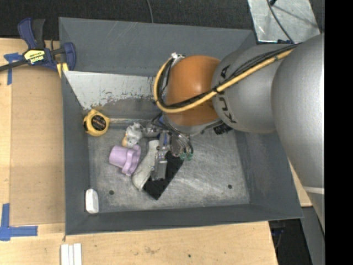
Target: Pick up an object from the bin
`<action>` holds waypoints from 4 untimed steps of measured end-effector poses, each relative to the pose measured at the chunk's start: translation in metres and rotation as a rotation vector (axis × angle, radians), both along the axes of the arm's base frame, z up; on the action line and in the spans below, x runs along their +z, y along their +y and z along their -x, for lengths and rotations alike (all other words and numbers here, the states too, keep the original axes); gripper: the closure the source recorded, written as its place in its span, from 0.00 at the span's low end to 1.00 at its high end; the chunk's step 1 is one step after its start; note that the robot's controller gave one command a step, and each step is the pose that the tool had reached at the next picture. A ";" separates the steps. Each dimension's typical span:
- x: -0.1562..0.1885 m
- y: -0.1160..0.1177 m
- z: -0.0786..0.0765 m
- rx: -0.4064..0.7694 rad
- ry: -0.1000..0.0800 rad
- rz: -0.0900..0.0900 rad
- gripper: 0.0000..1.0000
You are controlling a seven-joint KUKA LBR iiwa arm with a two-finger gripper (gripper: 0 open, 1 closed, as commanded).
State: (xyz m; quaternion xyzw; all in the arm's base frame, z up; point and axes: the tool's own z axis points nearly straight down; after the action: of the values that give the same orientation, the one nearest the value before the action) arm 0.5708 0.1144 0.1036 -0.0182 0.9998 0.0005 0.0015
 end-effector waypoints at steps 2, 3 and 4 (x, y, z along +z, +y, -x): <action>-0.017 0.066 -0.015 0.016 -0.017 -0.003 1.00; 0.013 0.077 -0.011 -0.028 0.004 0.002 1.00; 0.042 0.071 -0.007 -0.158 -0.004 -0.003 1.00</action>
Offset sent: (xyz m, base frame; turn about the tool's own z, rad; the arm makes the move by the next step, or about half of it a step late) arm 0.0000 0.0000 0.0000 0.0000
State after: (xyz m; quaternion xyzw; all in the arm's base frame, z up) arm 0.5781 0.1858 0.1458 0.0606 0.9982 0.0020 0.0035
